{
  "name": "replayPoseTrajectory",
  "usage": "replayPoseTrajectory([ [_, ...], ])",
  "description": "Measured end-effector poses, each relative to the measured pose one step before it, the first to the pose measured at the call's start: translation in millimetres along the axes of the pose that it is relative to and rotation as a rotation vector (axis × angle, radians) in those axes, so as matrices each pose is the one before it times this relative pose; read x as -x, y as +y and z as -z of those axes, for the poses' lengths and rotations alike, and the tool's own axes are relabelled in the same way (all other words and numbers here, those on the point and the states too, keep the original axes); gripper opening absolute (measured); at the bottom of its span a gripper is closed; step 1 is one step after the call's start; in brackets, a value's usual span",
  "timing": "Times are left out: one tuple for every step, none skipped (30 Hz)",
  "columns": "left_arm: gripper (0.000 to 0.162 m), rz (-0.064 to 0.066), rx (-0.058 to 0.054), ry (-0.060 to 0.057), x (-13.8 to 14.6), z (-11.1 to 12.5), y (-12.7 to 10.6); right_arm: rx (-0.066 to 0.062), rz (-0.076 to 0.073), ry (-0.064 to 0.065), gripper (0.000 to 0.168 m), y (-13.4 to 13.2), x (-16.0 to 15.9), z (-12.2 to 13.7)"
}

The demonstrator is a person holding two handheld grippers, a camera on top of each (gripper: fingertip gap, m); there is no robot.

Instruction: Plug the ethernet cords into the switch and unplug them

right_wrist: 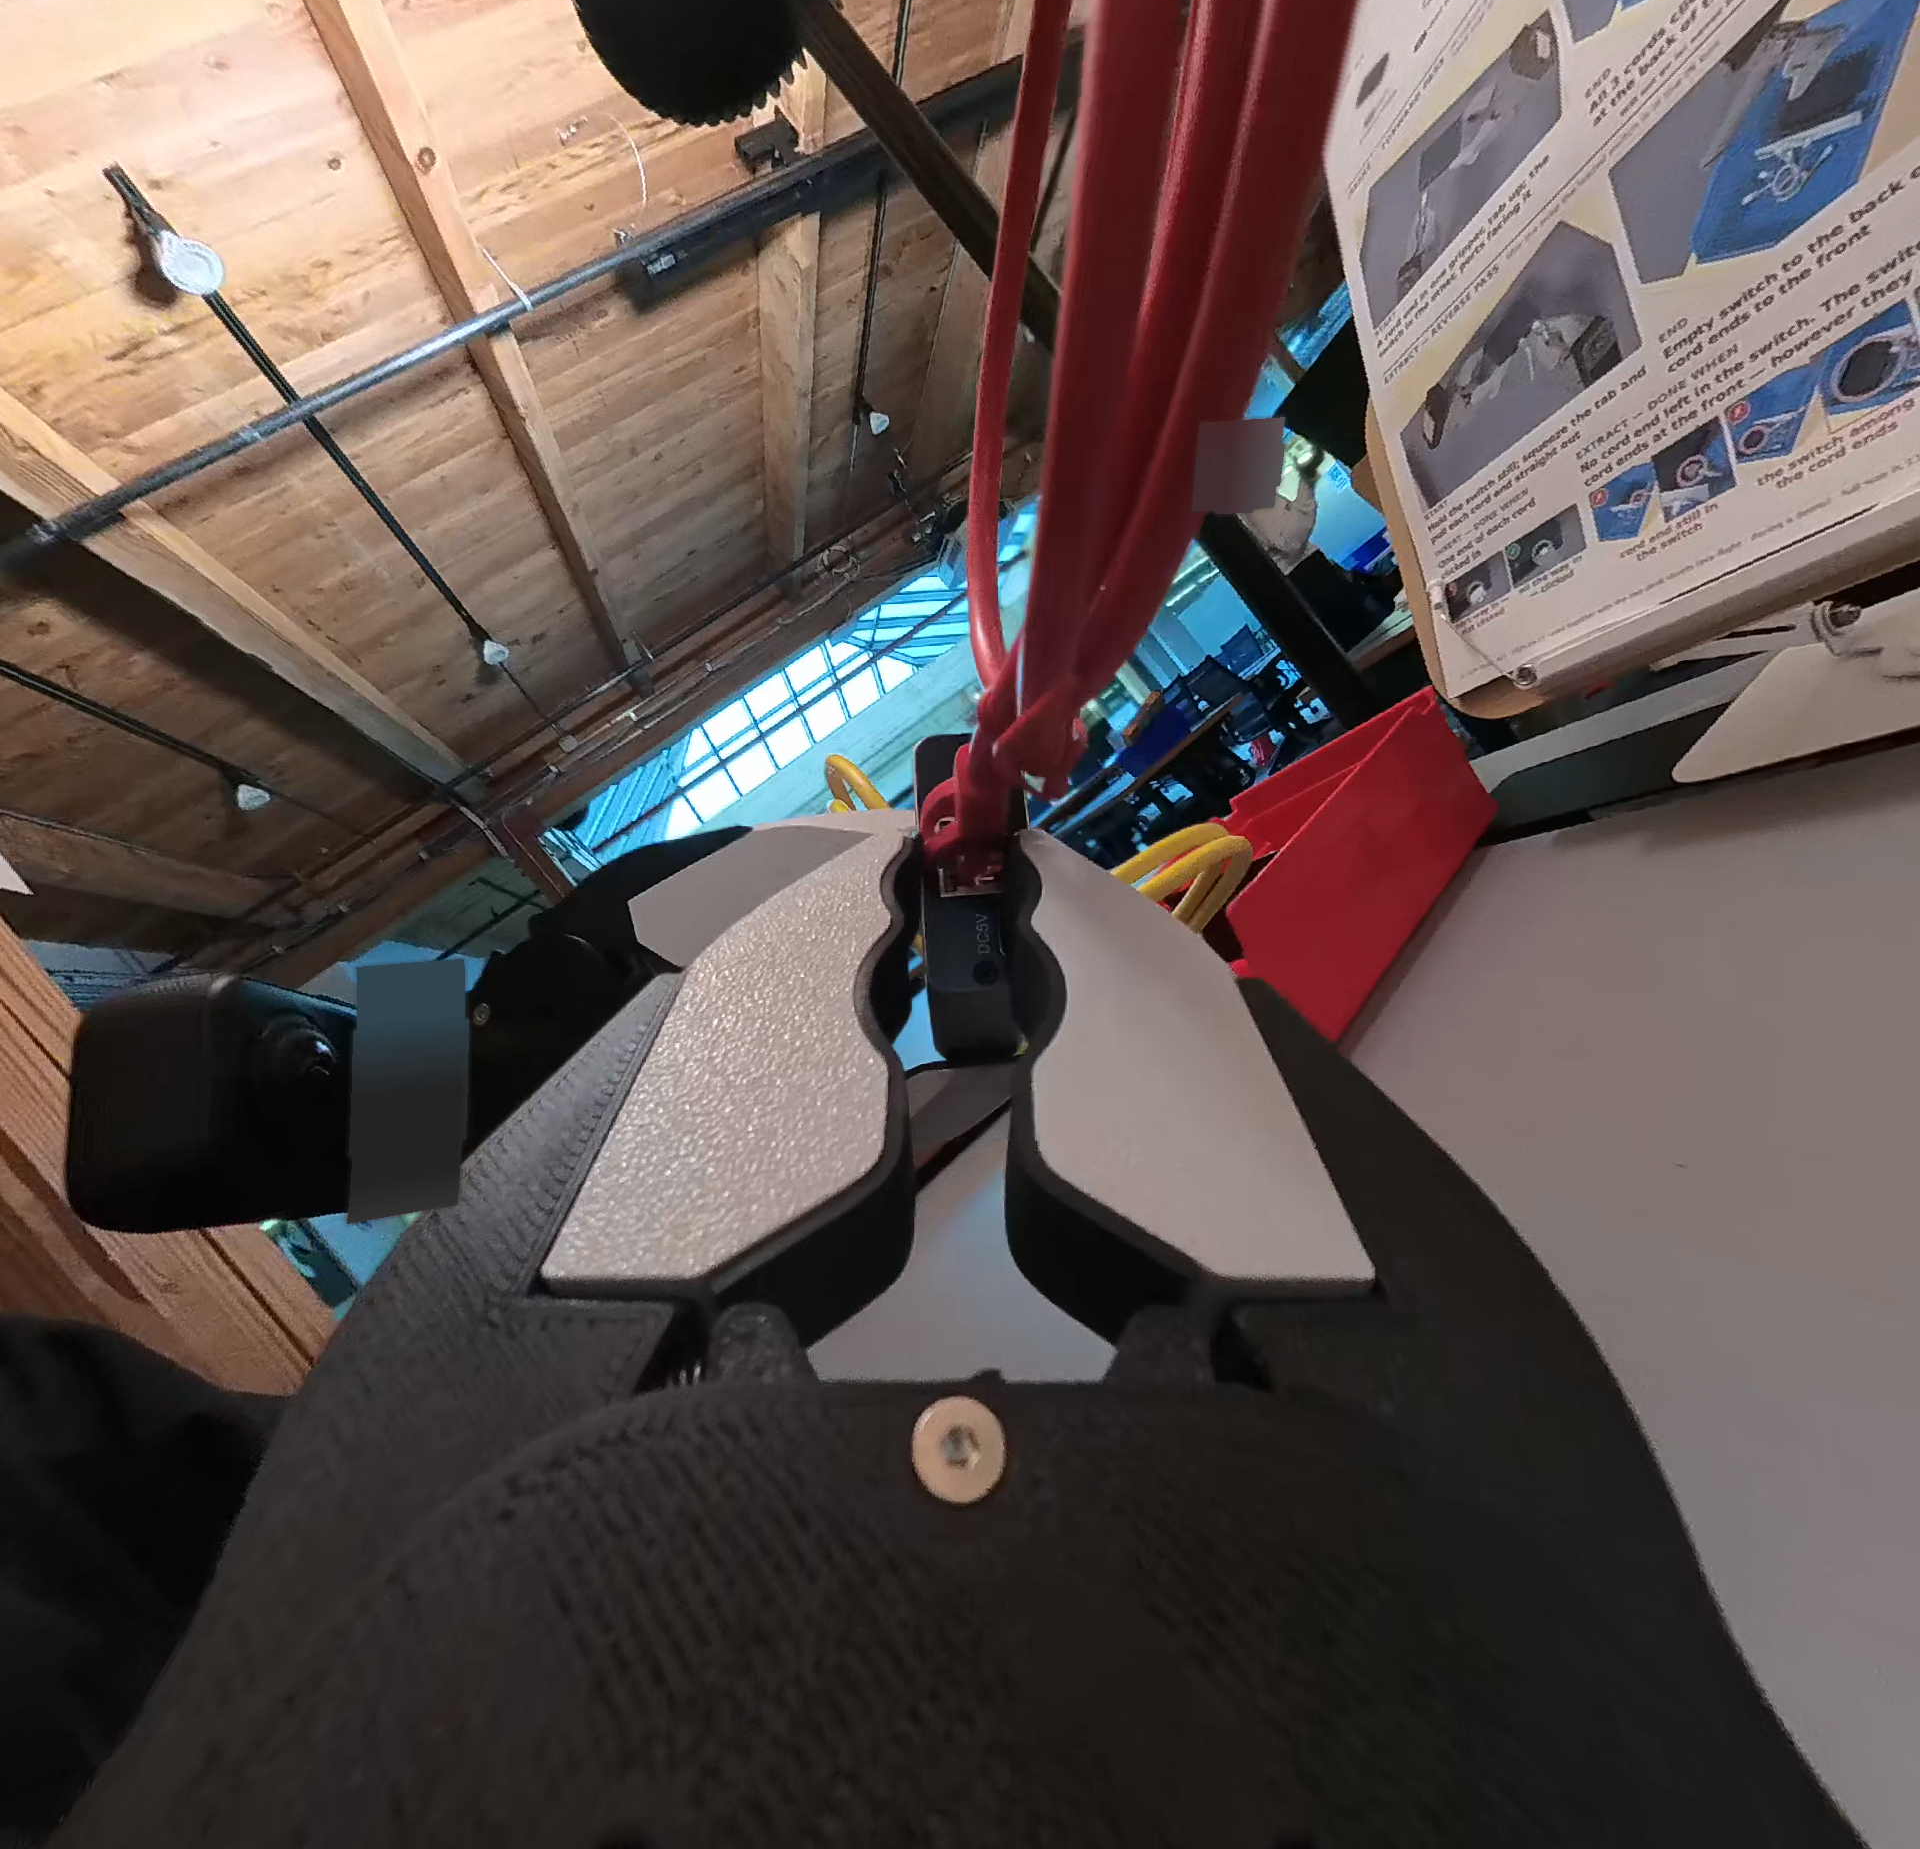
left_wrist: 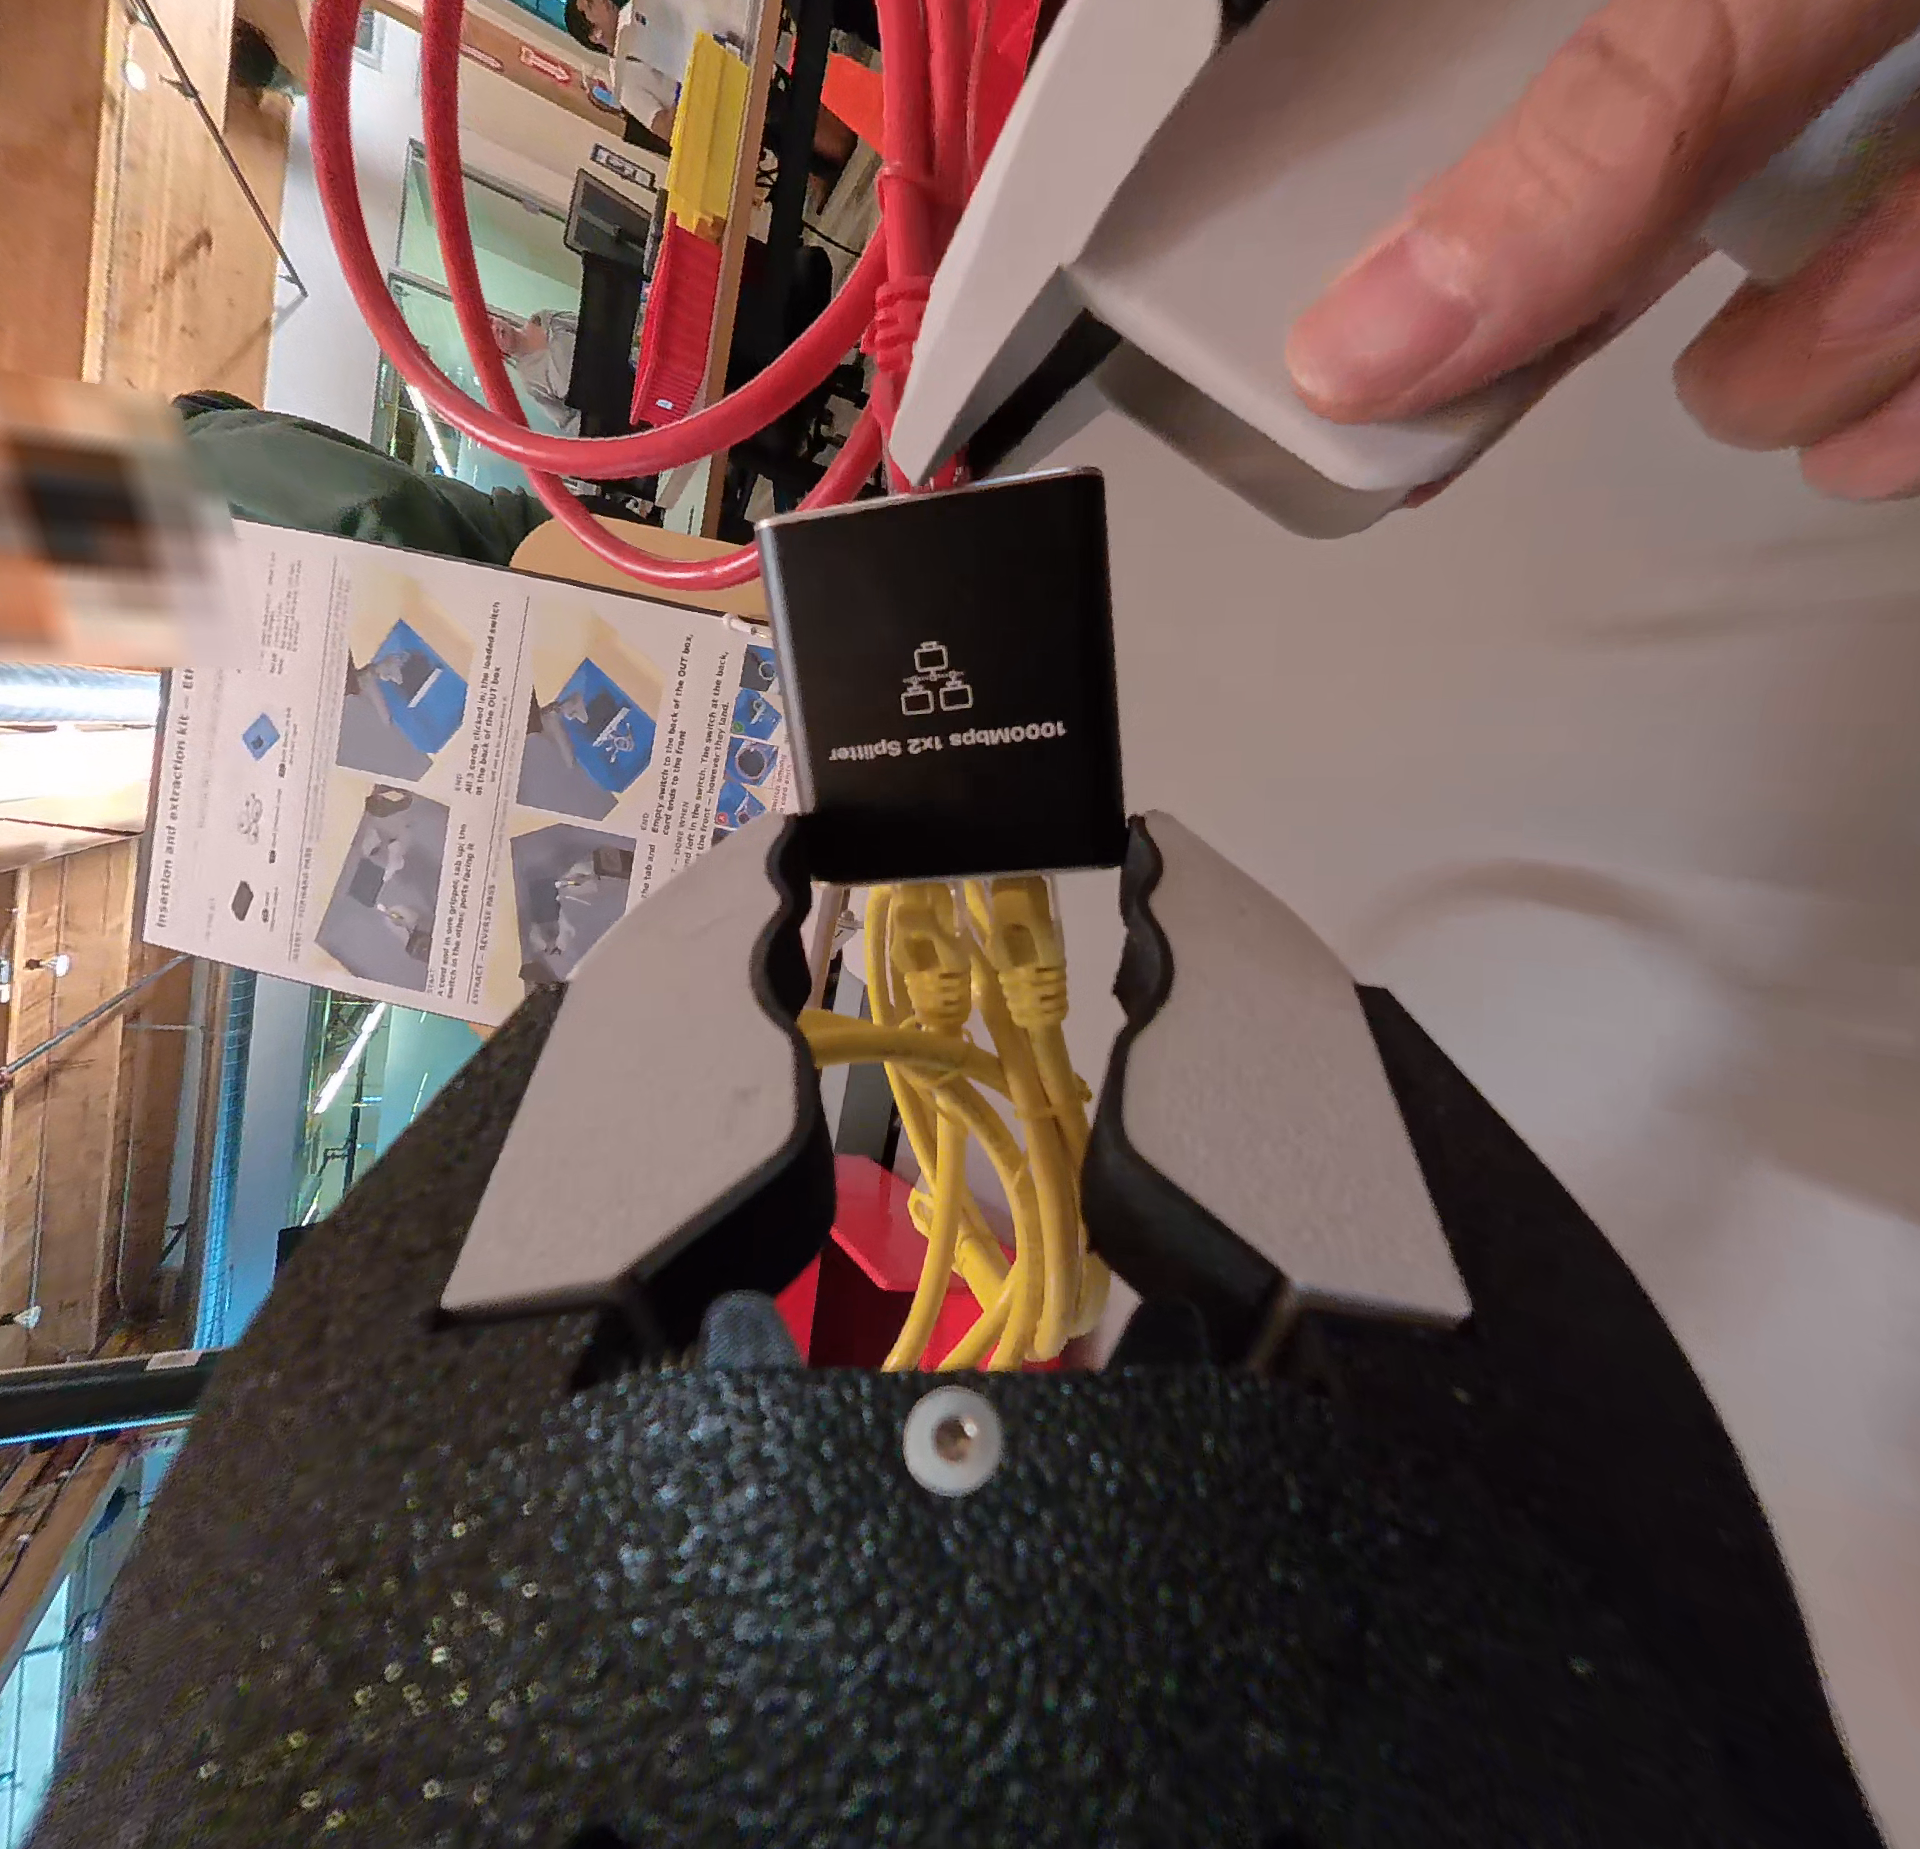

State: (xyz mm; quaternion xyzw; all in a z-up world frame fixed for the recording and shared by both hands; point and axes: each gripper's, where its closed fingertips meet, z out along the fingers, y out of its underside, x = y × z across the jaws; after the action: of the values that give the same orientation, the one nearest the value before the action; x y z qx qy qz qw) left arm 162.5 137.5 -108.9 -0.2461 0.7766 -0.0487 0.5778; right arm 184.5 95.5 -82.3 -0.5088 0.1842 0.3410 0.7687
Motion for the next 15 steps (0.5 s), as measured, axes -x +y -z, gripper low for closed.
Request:
replayPoseTrajectory([
  [0.058,0.0023,0.0004,0.0034,-0.76,-0.27,0.52,0.0123,0.0213,0.0112,0.014,1.05,-0.68,0.13],
  [0.058,0.0074,-0.0017,0.0050,-0.93,-0.39,0.39,0.0148,0.0289,0.0169,0.014,1.03,-0.76,0.20],
  [0.057,0.0127,-0.0057,0.0048,-0.94,-0.35,0.11,0.0072,0.0292,0.0101,0.014,0.16,0.49,0.17],
  [0.057,0.0172,-0.0091,0.0048,-0.69,-0.40,-0.48,0.0038,0.0266,0.0086,0.014,-0.30,0.38,0.13],
  [0.058,0.0173,-0.0091,0.0034,-0.35,-0.25,-0.80,-0.0062,0.0246,0.0091,0.014,-0.95,0.45,0.19],
  [0.057,0.0103,-0.0055,-0.0011,0.09,-0.10,-0.81,-0.0077,0.0046,0.0002,0.015,-1.07,0.49,0.06],
  [0.058,0.0004,0.0008,-0.0065,0.33,-0.07,-0.47,-0.0020,-0.0052,-0.0045,0.014,-0.46,-0.28,0.03],
  [0.057,-0.0021,0.0052,-0.0074,0.02,-0.31,0.11,0.0021,-0.0041,-0.0014,0.014,0.05,-0.75,0.11],
  [0.057,0.0019,0.0053,-0.0045,-0.28,-0.31,0.36,0.0055,0.0045,-0.0010,0.015,0.42,-0.23,0.11],
  [0.057,0.0087,0.0029,0.0011,-0.50,-0.17,0.37,0.0058,0.0124,-0.0016,0.014,0.23,0.08,0.16],
  [0.058,0.0140,-0.0006,0.0070,-0.79,-0.33,0.48,0.0101,0.0175,0.0029,0.014,0.75,0.11,0.09],
  [0.058,0.0175,-0.0076,0.0081,-0.56,-0.36,0.11,0.0094,0.0271,0.0062,0.014,0.11,0.46,-0.04],
  [0.057,0.0184,-0.0147,0.0051,-0.33,-0.30,-0.89,0.0073,0.0242,0.0033,0.015,-0.95,0.78,-0.08],
  [0.057,0.0174,-0.0133,0.0040,-0.21,-0.16,-1.53,0.0010,0.0132,0.0025,0.014,-1.79,0.21,-0.05],
  [0.057,0.0112,-0.0102,0.0008,-0.07,-0.08,-1.79,-0.0010,0.0003,-0.0019,0.014,-1.90,-0.19,-0.02],
])
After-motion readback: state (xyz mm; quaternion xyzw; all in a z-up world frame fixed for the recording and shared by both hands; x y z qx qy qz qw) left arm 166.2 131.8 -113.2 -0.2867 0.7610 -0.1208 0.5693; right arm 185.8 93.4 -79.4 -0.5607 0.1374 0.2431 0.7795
